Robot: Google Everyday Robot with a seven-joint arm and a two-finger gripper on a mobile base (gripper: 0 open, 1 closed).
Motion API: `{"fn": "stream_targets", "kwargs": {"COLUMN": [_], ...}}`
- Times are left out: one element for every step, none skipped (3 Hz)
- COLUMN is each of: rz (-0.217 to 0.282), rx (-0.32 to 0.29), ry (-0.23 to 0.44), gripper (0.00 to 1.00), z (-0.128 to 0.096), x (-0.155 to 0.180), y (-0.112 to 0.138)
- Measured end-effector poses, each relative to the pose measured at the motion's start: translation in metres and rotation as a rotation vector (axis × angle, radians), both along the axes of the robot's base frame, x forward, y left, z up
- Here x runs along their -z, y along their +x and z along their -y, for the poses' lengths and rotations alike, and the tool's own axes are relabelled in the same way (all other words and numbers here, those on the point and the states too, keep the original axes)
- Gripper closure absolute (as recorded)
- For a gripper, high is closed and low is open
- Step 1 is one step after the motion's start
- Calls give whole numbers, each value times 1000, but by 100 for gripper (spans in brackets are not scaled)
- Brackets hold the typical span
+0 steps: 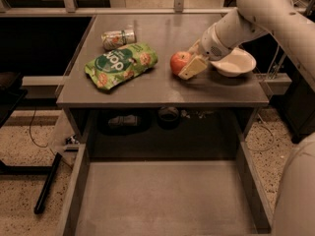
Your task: Place apple into top drawer
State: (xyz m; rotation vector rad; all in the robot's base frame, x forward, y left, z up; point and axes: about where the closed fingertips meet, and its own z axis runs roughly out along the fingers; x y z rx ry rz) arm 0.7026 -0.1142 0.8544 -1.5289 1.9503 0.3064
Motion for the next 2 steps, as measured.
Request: {"fn": "stream_targets", "kwargs": {"rz": [0,0], "rx": [0,0], "ry": [0,-1], "gripper": [100,100], "z": [0,-1], "x": [0,0], "y": [0,0]}}
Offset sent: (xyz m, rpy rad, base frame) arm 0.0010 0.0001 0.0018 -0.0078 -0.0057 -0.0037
